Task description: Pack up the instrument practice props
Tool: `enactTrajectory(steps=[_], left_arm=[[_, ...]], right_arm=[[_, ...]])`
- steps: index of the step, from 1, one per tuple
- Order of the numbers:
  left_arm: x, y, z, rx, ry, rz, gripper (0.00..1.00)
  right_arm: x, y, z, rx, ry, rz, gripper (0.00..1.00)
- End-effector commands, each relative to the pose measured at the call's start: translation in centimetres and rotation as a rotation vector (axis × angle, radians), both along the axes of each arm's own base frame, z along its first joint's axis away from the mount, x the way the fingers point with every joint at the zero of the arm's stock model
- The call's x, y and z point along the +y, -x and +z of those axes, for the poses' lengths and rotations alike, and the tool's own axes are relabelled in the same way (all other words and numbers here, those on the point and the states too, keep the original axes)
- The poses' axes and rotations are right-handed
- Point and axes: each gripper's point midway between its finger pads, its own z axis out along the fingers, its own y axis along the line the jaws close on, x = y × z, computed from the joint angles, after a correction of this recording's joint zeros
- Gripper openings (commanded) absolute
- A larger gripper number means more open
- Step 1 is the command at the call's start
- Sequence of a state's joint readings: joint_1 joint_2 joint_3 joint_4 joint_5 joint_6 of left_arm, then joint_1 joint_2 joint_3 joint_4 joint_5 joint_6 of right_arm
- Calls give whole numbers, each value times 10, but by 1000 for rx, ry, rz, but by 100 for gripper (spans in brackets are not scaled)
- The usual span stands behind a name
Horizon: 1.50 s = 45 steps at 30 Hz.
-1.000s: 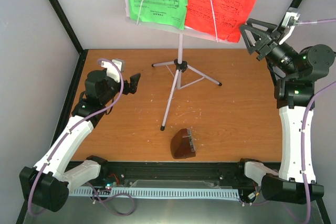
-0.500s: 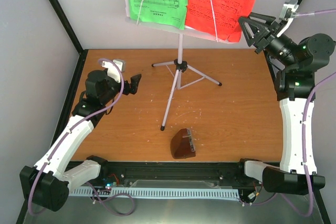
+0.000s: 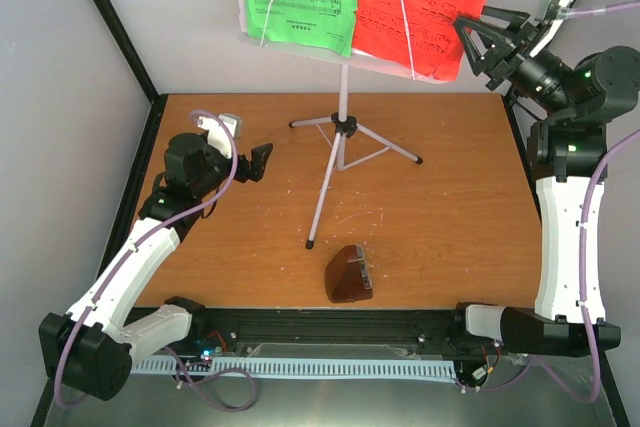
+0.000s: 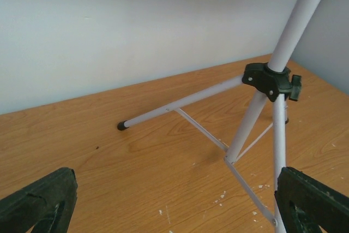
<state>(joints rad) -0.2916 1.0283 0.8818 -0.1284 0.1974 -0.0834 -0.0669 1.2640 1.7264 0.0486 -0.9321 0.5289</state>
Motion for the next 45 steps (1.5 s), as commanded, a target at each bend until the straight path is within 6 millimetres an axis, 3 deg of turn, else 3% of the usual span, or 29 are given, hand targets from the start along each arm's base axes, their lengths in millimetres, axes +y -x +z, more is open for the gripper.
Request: enactTrajectory(steps=[1,4,7,8,10,12,16,22,29,33,37,39,45], left_arm=[[-16,9,25,-63,25,-114,99],[-33,21,59,-107,112,-226,94],[-50,33,111,-146,218,-345,88],[-54,38,138,-175,250,-383,86],[-62,39,167,-177,302,-421,81],[-75,40,192,-184,350,-462,76],[-112,49,237,-237,429,-557,72],[-162,58,288,-303,548,-703,65],[-224,47,305,-267,608,-830,64],[-239,40,314,-270,640,-855,62],[-251,34,315,-260,656,-889,51],[-255,35,316,-266,655,-910,45],[-268,41,316,-294,654,-945,39]], right_arm=[[12,-3,-7,15,37,35,44],[16,-11,-13,37,55,18,37],[15,-15,-14,41,65,-13,35],[14,-15,-14,40,66,-24,35],[12,-17,-15,36,70,-53,32],[10,-19,-16,30,73,-78,26],[12,-20,-14,12,77,-86,4],[10,-20,-13,-5,82,-126,3],[10,-23,-19,0,88,-150,3],[11,-24,-21,0,94,-148,3],[12,-25,-21,-2,98,-145,3],[13,-25,-21,-3,98,-145,3],[14,-27,-23,1,101,-144,3]])
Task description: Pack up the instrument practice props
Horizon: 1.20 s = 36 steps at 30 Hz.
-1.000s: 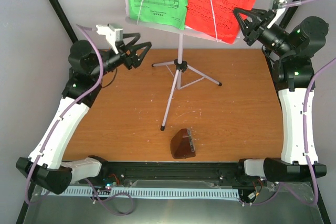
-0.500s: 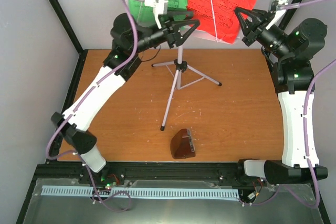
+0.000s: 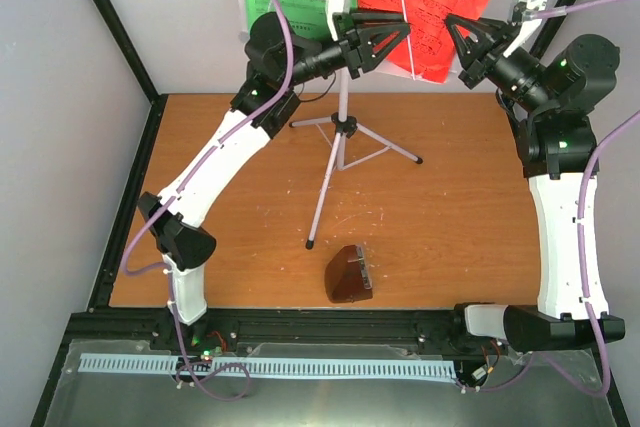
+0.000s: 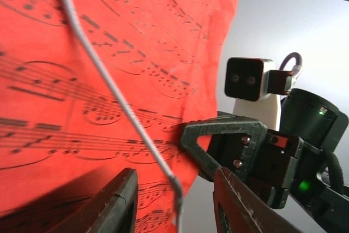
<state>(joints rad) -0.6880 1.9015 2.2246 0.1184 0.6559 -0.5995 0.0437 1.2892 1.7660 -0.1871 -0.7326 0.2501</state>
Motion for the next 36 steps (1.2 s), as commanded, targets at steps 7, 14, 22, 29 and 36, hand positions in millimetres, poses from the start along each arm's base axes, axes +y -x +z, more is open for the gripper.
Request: enactTrajectory(steps=[7,14,22,29,36], left_arm=[[-4,28,33,-113,76,-41,30],[-7,30,37,-152,82,-41,2],[-8,31,33,-162,78,-49,0],[-5,33,33,-162,81,-39,0],[-6,31,30,-153,74,-38,20]], right_arm=[[4,5,-1,-26,3,-1,3],[3,-3,-2,-12,-3,-13,3],[-21,2,4,-51,-26,-189,3],[-107,50,16,-184,-181,-672,3],[-169,113,-5,-243,-357,-975,3]])
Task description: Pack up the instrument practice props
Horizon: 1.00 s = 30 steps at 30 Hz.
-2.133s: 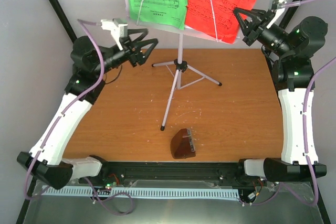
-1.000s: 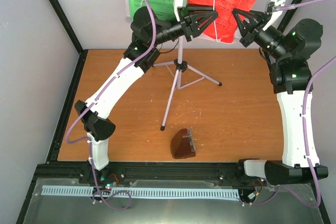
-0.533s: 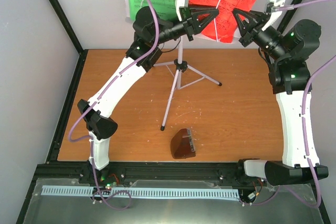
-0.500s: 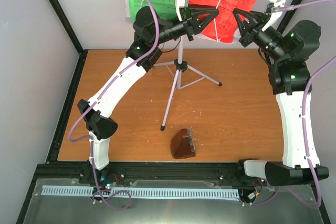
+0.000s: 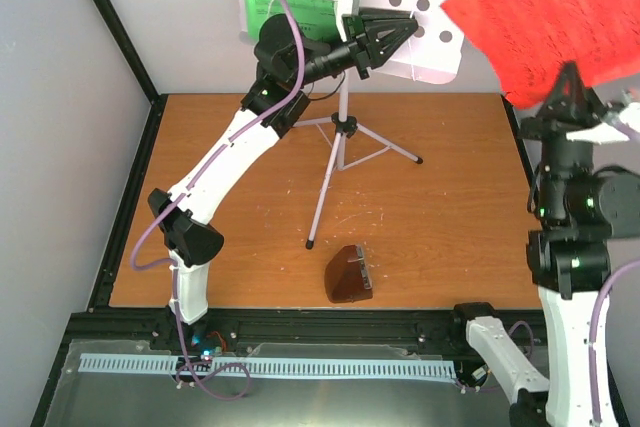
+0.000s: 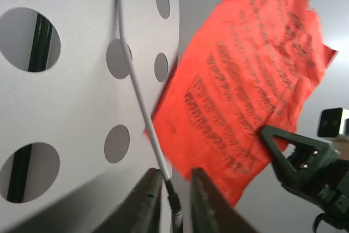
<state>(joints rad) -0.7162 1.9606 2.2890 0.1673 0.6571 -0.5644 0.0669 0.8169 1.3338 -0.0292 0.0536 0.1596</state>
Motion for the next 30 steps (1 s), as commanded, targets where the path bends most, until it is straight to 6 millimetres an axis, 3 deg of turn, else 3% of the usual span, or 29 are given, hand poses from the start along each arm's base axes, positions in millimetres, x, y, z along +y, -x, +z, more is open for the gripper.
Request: enactTrajectory(steps=[1,4,7,13,17,23,27,30], left_arm=[[9,26,23,-76,43,-22,28],[8,29,16,-68,35,-49,47],[6,32,7,-61,19,-76,59],[5,48,-26,-93,-59,-132,75],[11,63,-56,-145,-100,-157,84],[23,87,-92,-211,-165,-182,97],[36,87,-114,-198,-197,-88,100],[49,79,-144,-142,-246,18,99]], right_arm=[[-51,35,-15,-75,-161,-242,3],[-57,47,-49,-82,-253,-226,3],[-54,44,-87,-36,-343,-162,3],[-52,28,-177,119,-476,-116,3],[-50,30,-214,170,-526,-90,3],[-12,-6,-291,452,-581,84,3],[14,-20,-349,655,-653,188,3],[25,-21,-384,775,-691,219,3]])
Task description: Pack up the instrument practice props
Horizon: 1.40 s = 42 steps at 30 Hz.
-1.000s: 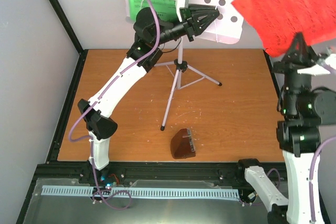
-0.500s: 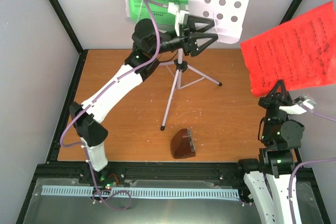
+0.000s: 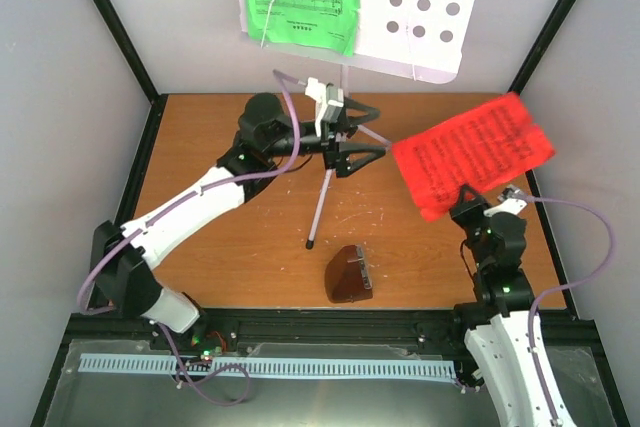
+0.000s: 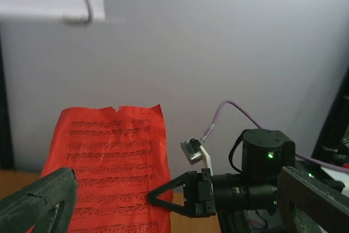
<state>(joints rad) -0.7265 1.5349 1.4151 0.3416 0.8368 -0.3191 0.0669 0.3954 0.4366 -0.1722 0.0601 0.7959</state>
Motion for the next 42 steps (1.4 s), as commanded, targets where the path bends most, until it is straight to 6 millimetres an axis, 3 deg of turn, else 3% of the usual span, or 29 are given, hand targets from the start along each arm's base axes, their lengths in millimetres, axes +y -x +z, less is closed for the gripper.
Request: enactTrajectory(steps=[1,5,8,12,15,18,20,25,30,32,35,39,42], left_arm=[[25,8,-12,-74,-11,134,99],[39,10,-59,22,-105,161,99],[54,-1,-105,158,-187,238,99],[83,-15,-151,326,-230,354,99],[100,-22,-169,382,-241,431,100],[110,-30,-173,388,-240,512,100],[118,-37,-173,391,-228,580,99],[133,-47,-172,386,-210,672,99],[148,-57,-176,407,-220,739,99],[157,-60,-176,417,-214,767,99],[175,-66,-174,433,-184,802,99],[201,-74,-173,469,-147,845,100],[217,-78,-173,486,-135,875,100]], right_arm=[[28,2,-54,181,-139,132,3],[39,8,-101,342,-214,170,3],[39,15,-130,435,-260,147,3],[37,20,-154,500,-270,124,3],[33,25,-173,558,-245,101,3],[32,29,-186,601,-245,93,3],[33,31,-190,616,-247,95,15],[28,27,-177,587,-212,81,54],[2,19,-132,492,-69,-19,85],[-13,18,-110,453,-6,-85,91],[-23,13,-76,350,54,-125,94],[8,-7,-44,200,78,57,96],[55,-22,-33,124,93,331,93]])
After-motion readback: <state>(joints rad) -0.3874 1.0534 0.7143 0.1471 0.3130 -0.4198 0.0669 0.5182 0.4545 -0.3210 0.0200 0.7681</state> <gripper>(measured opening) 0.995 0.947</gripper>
